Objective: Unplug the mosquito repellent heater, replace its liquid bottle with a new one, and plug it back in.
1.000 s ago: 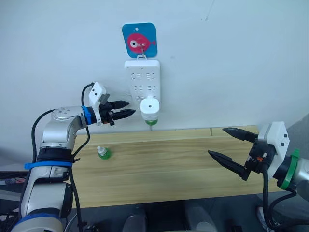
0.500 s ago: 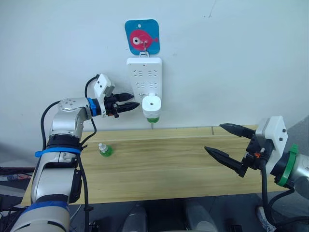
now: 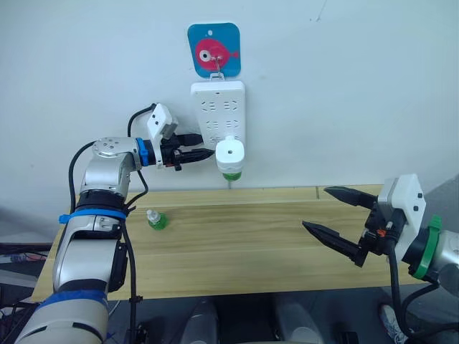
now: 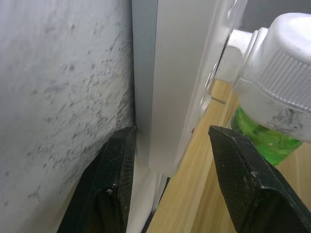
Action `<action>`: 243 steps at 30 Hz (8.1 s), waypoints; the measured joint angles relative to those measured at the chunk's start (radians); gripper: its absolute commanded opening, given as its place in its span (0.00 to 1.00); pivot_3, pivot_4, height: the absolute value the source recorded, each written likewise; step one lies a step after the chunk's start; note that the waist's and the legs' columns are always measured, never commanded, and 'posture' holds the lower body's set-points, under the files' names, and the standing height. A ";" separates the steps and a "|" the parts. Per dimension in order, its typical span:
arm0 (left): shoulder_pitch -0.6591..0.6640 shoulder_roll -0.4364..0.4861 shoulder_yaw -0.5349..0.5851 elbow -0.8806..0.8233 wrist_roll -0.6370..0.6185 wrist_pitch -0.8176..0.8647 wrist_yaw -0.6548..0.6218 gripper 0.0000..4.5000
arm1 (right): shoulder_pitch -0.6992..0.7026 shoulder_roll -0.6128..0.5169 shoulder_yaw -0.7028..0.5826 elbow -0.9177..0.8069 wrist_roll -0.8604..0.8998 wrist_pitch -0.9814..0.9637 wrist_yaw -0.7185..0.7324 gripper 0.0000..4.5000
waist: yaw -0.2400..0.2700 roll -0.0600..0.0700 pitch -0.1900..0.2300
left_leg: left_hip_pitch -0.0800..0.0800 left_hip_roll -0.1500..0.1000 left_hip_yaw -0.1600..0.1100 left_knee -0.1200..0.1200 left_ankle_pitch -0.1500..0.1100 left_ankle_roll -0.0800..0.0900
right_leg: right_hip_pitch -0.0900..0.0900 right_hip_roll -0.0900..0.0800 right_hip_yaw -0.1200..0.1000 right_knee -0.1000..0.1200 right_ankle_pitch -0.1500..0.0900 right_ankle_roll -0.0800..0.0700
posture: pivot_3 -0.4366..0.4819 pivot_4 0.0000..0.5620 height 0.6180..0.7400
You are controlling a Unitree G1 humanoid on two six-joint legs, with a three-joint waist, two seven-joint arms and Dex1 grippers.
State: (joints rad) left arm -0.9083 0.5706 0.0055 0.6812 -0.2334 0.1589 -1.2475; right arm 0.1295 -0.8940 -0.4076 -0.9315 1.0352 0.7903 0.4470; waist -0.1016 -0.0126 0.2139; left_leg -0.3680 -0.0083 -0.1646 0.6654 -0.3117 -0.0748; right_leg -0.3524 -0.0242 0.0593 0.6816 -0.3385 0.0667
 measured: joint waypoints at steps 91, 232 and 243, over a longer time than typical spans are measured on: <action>0.037 -0.040 -0.005 -0.197 -0.032 0.052 0.080 0.29 | -0.531 0.878 0.750 0.270 -0.934 0.124 -0.484 0.66 | -0.014 0.001 0.002 | -0.015 -0.014 -0.006 -0.001 0.016 -0.007 | -0.022 -0.015 -0.004 0.016 0.004 0.002 | 0.24 0.38 1.00; 0.305 -0.309 -0.147 -0.666 -0.166 0.149 0.343 0.50 | -0.371 0.822 0.306 0.420 0.596 -0.305 -0.937 0.66 | -0.065 0.003 -0.004 | -0.018 -0.013 0.002 -0.005 0.024 -0.010 | -0.035 -0.013 0.002 0.033 0.004 -0.002 | 0.29 0.31 1.00; 0.269 -0.266 -0.118 -0.598 -0.155 0.119 0.320 0.50 | -0.340 0.757 0.307 0.358 0.653 -0.312 -0.945 1.00 | -0.065 0.003 -0.004 | -0.019 -0.013 0.002 -0.005 0.024 -0.010 | -0.035 -0.014 0.002 0.033 0.004 -0.002 | 0.29 0.31 1.00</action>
State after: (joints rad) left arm -0.6391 0.3050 -0.1124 0.0835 -0.3886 0.2774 -0.9275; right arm -0.2101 -0.1368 -0.1007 -0.5731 1.6878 0.4783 -0.4984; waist -0.1662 -0.0099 0.2100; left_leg -0.3865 -0.0216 -0.1630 0.6606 -0.2877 -0.0846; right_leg -0.3877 -0.0377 0.0610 0.7144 -0.3348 0.0650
